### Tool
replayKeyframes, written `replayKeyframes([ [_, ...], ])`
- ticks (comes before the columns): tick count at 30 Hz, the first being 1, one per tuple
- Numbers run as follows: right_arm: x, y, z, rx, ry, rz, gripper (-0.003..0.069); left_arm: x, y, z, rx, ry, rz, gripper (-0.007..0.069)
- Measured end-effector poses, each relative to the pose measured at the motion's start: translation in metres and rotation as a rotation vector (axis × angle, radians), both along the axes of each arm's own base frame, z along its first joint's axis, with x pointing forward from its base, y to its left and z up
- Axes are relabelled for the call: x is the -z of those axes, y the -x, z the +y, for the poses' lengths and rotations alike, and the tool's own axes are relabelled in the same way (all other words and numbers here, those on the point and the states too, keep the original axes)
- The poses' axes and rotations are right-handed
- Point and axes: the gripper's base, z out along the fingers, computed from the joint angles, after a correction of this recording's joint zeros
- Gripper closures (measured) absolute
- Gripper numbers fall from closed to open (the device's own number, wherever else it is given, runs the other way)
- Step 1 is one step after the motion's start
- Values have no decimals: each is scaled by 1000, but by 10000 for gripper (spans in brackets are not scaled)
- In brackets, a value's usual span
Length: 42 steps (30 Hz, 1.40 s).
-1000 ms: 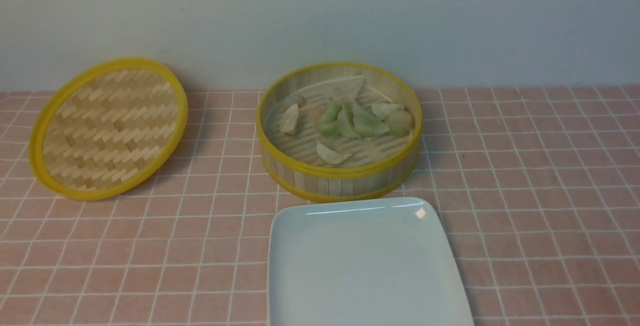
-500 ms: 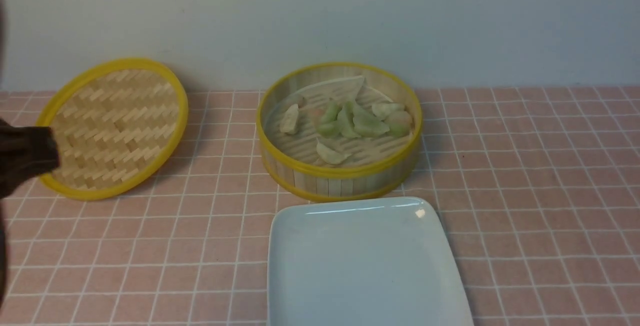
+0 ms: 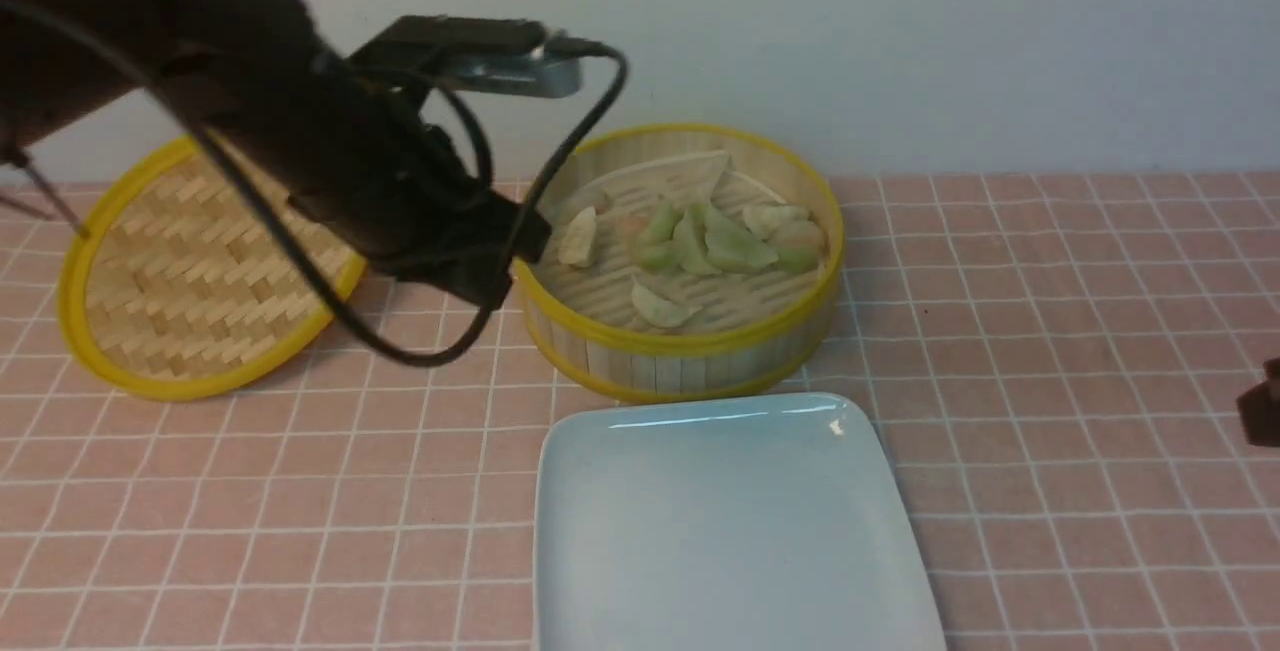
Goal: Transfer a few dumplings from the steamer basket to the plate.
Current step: Use the left arm to grab a dumpling from the steamer
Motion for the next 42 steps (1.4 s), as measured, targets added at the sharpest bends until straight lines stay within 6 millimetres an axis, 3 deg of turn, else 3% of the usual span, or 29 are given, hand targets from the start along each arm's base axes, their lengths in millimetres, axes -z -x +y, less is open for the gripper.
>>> replayKeyframes([
  [7,0,0,0,16,-11,9,670,31,-63,-46,78,-40,-27,620],
  [10,0,0,0,30,-18,13,669,54,-87,-61,108,-86,-20,563],
  [13,0,0,0,34,-21,15,669,76,-103,-72,128,-123,-15,444],
  [14,0,0,0,34,-21,15,669,86,-111,-76,127,-129,-12,372],
  [15,0,0,0,34,-21,15,669,88,-112,-76,126,-130,-12,361],
  [17,0,0,0,34,-21,15,669,104,-122,-80,123,-138,-10,228],
  [20,0,0,0,34,-21,15,669,122,-127,-82,115,-141,9,131],
  [22,0,0,0,34,-21,15,669,130,-128,-84,112,-129,19,109],
  [25,0,0,0,34,-21,15,669,132,-129,-87,108,-105,24,140],
  [29,0,0,0,26,-16,12,669,131,-127,-89,112,-94,34,349],
  [31,0,0,0,23,-15,12,669,126,-126,-89,113,-85,35,401],
  [37,0,0,0,21,-14,11,669,114,-119,-85,134,-118,64,417],
  [42,0,0,0,20,-13,11,669,63,-104,-78,147,-118,24,418],
])
